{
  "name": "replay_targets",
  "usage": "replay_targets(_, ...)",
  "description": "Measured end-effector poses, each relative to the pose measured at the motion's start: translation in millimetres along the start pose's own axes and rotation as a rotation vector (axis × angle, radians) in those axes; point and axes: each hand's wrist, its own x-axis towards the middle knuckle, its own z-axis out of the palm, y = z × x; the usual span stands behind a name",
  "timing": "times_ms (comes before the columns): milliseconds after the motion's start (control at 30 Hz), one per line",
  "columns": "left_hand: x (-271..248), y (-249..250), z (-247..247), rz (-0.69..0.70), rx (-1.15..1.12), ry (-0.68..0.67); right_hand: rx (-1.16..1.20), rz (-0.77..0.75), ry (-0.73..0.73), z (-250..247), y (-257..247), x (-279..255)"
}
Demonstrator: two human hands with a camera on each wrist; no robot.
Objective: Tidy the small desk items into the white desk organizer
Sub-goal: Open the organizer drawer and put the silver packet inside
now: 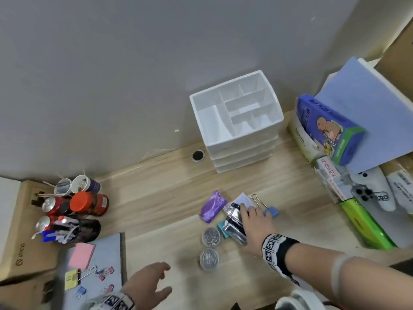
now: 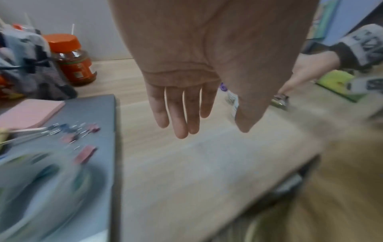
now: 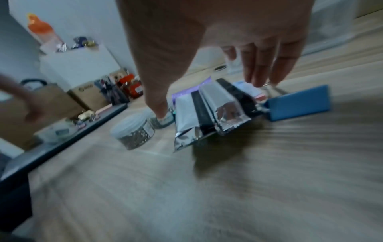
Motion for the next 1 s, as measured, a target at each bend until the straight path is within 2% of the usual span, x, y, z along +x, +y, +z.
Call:
replay_targets(67,25,45,-30,0.030,-0.025,0.107,-0.013,0.037,-0.019,0,-5,5)
replay_targets(133,49,79,-44,0.078,-0.123,0.129,0.012,0.049,-0.047,-4,0,4)
replay_targets(233,71,118,-52,0.103,-0.280,0.133,0.160,-0.027,-0.047,-14,15,-4)
replay_targets(333,76,153,-57,0.173,-0.659,0.127,0.555,-0.109,-0.084,-25,29,-17)
replay_targets(433,86,171,-58,0.216,-0.992,0.023,0.970,-0.162,-0.203,-36,38,-31)
replay_targets(533,95,180,-70,0.229,-0.997,0.005,1.110,-0.158,-0.303,-37,44,-36)
replay_targets(667,109,182,-84,0.235,-0.933,-0.032,1.226,-0.048,-0.323,-33,57,-32)
replay_targets(733,120,183,-92,0.214,-0.897,-0.002,1.268,-0.010,-0.311,-35,67,-28)
replay_targets(800,133,183,-107,0.171,-0.792,0.190,1.456,0.101,-0.288,-37,77,-17)
replay_targets(900,141,179,-144,0.137,-0.661,0.607,2.092,0.364,-0.280,-45,93,8)
replay_targets(1000,137,169,-172,0.065,-0.594,0.829,2.504,0.562,-0.153,-66,99,36)
